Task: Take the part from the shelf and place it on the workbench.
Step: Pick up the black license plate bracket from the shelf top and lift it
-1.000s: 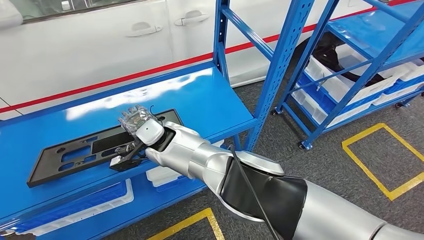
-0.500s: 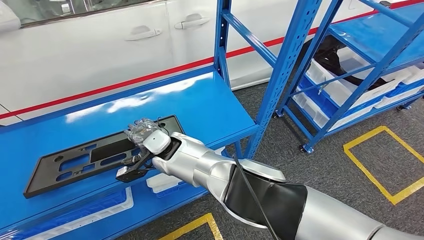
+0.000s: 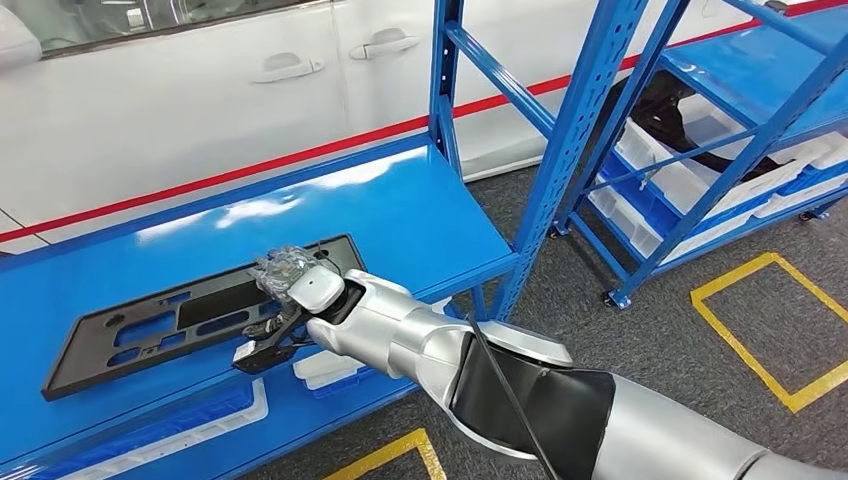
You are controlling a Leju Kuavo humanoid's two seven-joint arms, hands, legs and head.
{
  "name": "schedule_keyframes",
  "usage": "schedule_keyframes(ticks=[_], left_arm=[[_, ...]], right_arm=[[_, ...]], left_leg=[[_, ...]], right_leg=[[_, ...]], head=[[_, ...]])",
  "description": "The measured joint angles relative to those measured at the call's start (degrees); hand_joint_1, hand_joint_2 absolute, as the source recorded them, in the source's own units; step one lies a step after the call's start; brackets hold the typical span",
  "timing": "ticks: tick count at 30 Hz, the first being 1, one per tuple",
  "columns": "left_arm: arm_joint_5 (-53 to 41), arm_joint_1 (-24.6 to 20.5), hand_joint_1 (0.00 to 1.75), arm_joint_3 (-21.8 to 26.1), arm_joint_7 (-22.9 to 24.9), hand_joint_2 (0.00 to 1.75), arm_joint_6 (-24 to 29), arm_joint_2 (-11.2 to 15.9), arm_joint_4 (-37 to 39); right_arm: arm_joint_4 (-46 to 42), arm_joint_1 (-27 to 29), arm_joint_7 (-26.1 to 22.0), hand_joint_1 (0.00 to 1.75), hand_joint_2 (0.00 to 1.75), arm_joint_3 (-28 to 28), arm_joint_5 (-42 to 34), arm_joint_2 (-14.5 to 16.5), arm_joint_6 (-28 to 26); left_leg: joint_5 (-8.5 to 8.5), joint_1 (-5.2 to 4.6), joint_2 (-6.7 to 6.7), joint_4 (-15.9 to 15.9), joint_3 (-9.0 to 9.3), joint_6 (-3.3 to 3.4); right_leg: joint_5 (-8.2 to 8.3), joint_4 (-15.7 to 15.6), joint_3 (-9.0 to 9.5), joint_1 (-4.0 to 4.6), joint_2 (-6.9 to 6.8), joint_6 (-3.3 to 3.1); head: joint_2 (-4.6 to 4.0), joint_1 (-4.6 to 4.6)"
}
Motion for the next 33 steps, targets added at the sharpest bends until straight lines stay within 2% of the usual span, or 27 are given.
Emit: schedule_keyframes(ticks=[2,3,4,6,7,8,9,11,12,14,16,18,19,21,22,23,24,25,27,28,30,32,33], left_arm=[[0.0,-0.1,0.0,0.0,0.0,0.0,0.1,0.0,0.1],[0.0,-0.1,0.0,0.0,0.0,0.0,0.1,0.0,0.2],[0.0,-0.1,0.0,0.0,0.0,0.0,0.1,-0.1,0.3],[-0.1,-0.1,0.0,0.0,0.0,0.0,0.2,-0.1,0.3],[-0.1,-0.1,0.0,0.0,0.0,0.0,0.2,0.0,0.4],[-0.2,-0.1,0.0,0.0,0.0,0.0,0.1,0.0,0.4],[-0.3,-0.1,0.0,0.0,-0.1,0.0,0.1,0.0,0.4],[-0.6,-0.1,0.0,0.0,-0.3,0.0,0.1,0.0,0.5],[-0.7,-0.1,0.0,0.0,-0.4,0.0,0.0,0.0,0.5],[-1.0,-0.1,0.0,0.0,-0.5,0.0,0.0,0.0,0.5],[-1.2,-0.1,0.0,0.0,-0.7,0.0,0.0,0.0,0.5],[-1.3,-0.1,0.0,0.0,-0.8,0.0,0.0,0.0,0.5],[-1.3,-0.1,0.0,0.0,-0.9,0.0,0.0,0.0,0.6],[-1.4,-0.2,0.0,0.0,-0.9,0.0,0.0,0.0,0.6],[-1.4,-0.2,0.0,0.0,-1.0,0.0,0.0,0.0,0.6],[-1.5,-0.1,0.0,0.0,-1.0,0.0,0.0,0.0,0.6],[-1.5,-0.2,0.0,0.0,-1.0,0.0,0.0,0.0,0.6],[-1.6,-0.2,0.0,0.0,-1.1,0.0,0.0,0.0,0.6],[-1.8,-0.2,0.0,0.0,-1.1,0.0,0.1,0.0,0.7],[-1.9,-0.2,0.0,0.0,-1.1,0.0,0.2,0.0,0.8],[-2.1,-0.2,0.0,0.0,-1.2,0.0,0.4,-0.1,0.9],[-2.1,-0.3,0.0,0.0,-1.3,0.0,0.7,-0.1,0.9],[-2.2,-0.3,0.0,0.0,-1.3,0.0,0.8,-0.1,1.0]], right_arm=[[0.0,0.3,-0.1,0.0,0.0,0.0,-0.4,0.1,0.0],[-0.1,0.3,-0.2,0.0,0.0,0.0,-0.5,0.2,0.0],[-0.1,0.4,-0.3,0.0,0.0,0.1,-0.6,0.2,0.1],[-0.1,0.6,-0.7,0.0,0.0,0.3,-0.8,0.3,0.3],[-0.2,0.8,-0.8,0.0,0.0,0.4,-0.9,0.3,0.5],[-0.2,0.9,-0.9,0.0,0.0,0.5,-1.1,0.3,0.7],[-0.2,1.0,-0.9,0.0,0.0,0.5,-1.2,0.4,0.8],[-0.2,0.9,-1.0,0.0,0.0,0.5,-1.4,0.4,1.0],[-0.3,0.8,-1.0,0.0,0.0,0.5,-1.5,0.4,1.0],[-0.4,0.6,-1.0,0.0,0.0,0.5,-1.6,0.5,1.1],[-0.5,0.5,-1.1,0.0,0.0,0.5,-1.8,0.5,1.0],[-0.5,0.4,-1.3,0.0,0.0,0.5,-2.0,0.5,1.0],[-0.5,0.4,-1.4,0.0,0.0,0.6,-2.1,0.5,1.0],[-0.5,0.6,-1.4,0.0,0.0,0.7,-2.2,0.5,1.0],[-0.5,0.7,-1.5,0.0,0.0,0.9,-2.3,0.4,1.0],[-0.5,0.9,-1.5,0.0,0.0,1.0,-2.4,0.4,1.0],[-0.5,1.0,-1.5,0.0,0.0,1.1,-2.5,0.4,1.0],[-0.5,1.1,-1.5,0.0,0.0,1.2,-2.6,0.4,1.0],[-0.6,1.1,-1.5,0.0,0.0,1.3,-3.1,0.5,0.9],[-0.6,1.1,-1.6,0.0,0.0,1.3,-3.3,0.5,0.8],[-0.7,1.2,-1.7,0.0,0.87,1.4,-3.7,0.5,0.7],[-0.7,1.4,-1.7,0.0,1.75,1.4,-4.0,0.6,0.6],[-0.7,1.4,-1.6,0.06,1.75,1.5,-4.1,0.7,0.5]], left_leg=[[-0.53,0.17,0.06,0.5,-0.15,-0.59],[-1.49,0.22,0.1,1.9,-0.71,-0.79],[-2.98,0.25,0.12,4.4,-1.82,-0.91],[-6.31,0.21,0.13,11.6,-5.22,-1.12],[-7.13,0.2,0.13,14.4,-6.64,-1.22],[-6.87,0.2,0.14,15.4,-7.19,-1.27],[-5.54,0.2,0.15,14.1,-6.62,-1.26],[-1.86,0.19,0.17,7.2,-3.26,-1.03],[-0.79,0.1,0.14,3.9,-1.65,-0.82],[-0.49,-0.14,0.06,1.0,-0.32,-0.37],[-0.36,-0.17,0.01,0.8,-0.26,0.14],[-0.12,0.06,0.04,0.5,-0.14,0.77],[-0.03,0.18,0.08,0.4,-0.08,1.07],[-0.05,0.16,0.14,0.3,-0.09,1.41],[-0.06,0.15,0.15,0.3,-0.09,1.44],[-0.09,0.14,0.14,0.3,-0.07,1.45],[-0.12,0.14,0.11,0.3,-0.01,1.43],[-0.18,0.14,0.07,0.4,0.1,1.36],[-0.34,0.06,0.03,0.4,0.32,1.08],[-0.4,-0.02,0.02,0.4,0.35,0.86],[-0.36,-0.07,0.03,0.3,0.32,0.3],[-0.47,0.06,0.06,0.1,0.45,-0.35],[-1.06,0.1,0.09,0.8,0.24,-0.64]], right_leg=[[0.28,-0.6,0.37,-0.25,-0.05,-0.57],[0.45,-1.0,0.61,-0.38,-0.1,-0.91],[0.54,-1.2,0.83,-0.48,-0.17,-1.19],[0.48,-1.2,0.91,-0.26,-0.27,-1.52],[0.42,-1.1,0.9,-0.15,-0.29,-1.61],[0.33,-1.0,0.89,-0.07,-0.31,-1.66],[0.2,-0.8,0.91,-0.02,-0.3,-1.68],[-0.18,-0.3,0.95,0.02,-0.24,-1.5],[-0.39,0.0,0.85,0.15,-0.17,-1.3],[-0.58,0.4,0.61,0.36,-0.08,-0.83],[-0.59,0.4,0.56,0.45,-0.05,-0.4],[-1.72,1.7,0.09,0.35,-0.06,0.16],[-3.04,3.8,-0.77,0.24,-0.07,0.46],[-6.65,11.0,-4.14,-0.11,-0.12,0.96],[-7.76,14.3,-5.76,-0.27,-0.12,1.11],[-7.99,16.2,-6.8,-0.4,-0.13,1.2],[-6.9,15.6,-6.66,-0.49,-0.15,1.17],[-4.98,13.0,-5.52,-0.53,-0.16,1.04],[-1.22,5.0,-1.88,-0.34,-0.16,0.48],[-0.32,2.3,-0.6,-0.16,-0.13,0.21],[-0.25,0.4,0.17,0.27,-0.05,-0.14],[0.0,-0.2,0.36,0.16,-0.05,-0.57],[0.17,-0.5,0.58,-0.01,-0.08,-0.92]], head=[[0.0,-0.01],[0.0,-0.02],[0.0,-0.04],[0.0,-0.03],[0.0,-0.03],[0.0,-0.02],[0.01,-0.02],[0.01,-0.02],[0.01,-0.02],[0.0,-0.01],[0.0,-0.01],[0.0,0.0],[0.0,0.01],[0.0,0.0],[0.0,0.0],[0.0,0.0],[0.0,0.0],[0.0,0.0],[0.0,-0.01],[0.01,0.0],[0.01,-0.01],[0.0,-0.01],[0.0,-0.02]])
